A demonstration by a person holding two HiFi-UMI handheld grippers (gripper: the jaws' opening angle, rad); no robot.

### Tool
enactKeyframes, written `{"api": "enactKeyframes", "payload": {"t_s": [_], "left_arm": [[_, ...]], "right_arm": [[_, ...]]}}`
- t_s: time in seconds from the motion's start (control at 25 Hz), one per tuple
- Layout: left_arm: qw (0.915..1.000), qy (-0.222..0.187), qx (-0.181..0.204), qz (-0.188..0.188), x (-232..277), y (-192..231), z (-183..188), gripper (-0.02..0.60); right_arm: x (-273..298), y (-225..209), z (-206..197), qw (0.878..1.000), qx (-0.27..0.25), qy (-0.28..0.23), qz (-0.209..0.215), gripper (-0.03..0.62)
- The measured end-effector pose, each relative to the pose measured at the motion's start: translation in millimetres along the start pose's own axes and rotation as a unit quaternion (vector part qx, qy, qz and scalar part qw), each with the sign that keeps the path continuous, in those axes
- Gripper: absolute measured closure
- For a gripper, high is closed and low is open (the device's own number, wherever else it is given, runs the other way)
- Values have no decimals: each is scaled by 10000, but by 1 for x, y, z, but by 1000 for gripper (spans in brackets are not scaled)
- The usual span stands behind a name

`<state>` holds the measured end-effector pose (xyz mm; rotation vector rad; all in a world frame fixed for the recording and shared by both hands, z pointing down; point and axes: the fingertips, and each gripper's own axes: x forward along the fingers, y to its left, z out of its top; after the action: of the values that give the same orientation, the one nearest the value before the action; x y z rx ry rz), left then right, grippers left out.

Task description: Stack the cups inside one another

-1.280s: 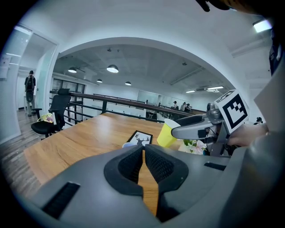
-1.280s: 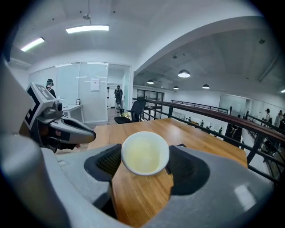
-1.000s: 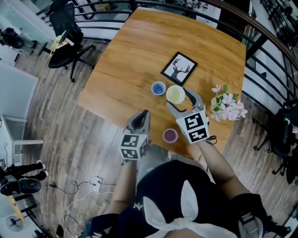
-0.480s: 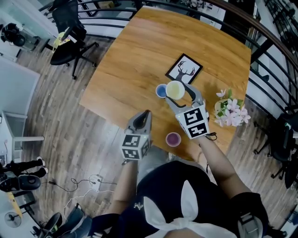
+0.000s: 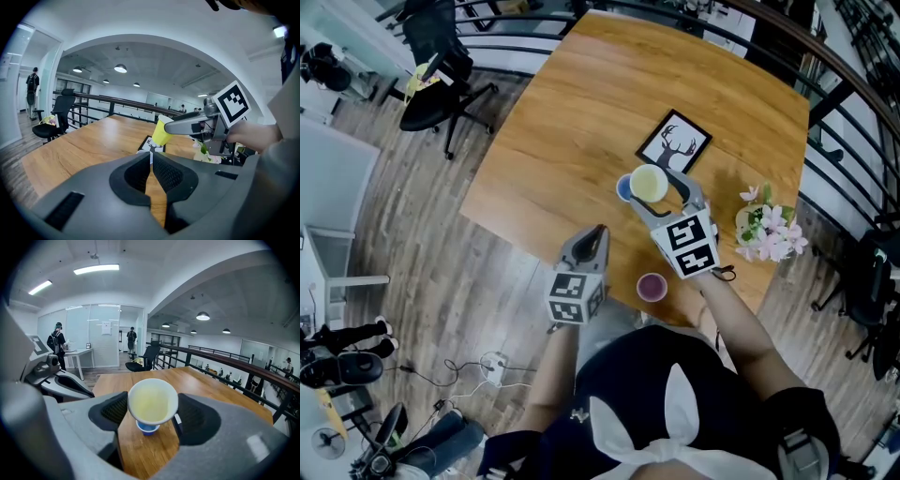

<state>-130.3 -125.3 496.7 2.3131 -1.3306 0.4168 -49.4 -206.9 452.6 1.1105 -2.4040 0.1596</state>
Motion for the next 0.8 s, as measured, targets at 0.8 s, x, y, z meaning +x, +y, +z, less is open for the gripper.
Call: {"api": "enactKeyframes", "payload": {"t_s": [0.8], "left_arm": [[9996,255,-134,83,10,35,-13,549]], "right_arm": [[51,1,-23,9989,-29,428,197,261]]}}
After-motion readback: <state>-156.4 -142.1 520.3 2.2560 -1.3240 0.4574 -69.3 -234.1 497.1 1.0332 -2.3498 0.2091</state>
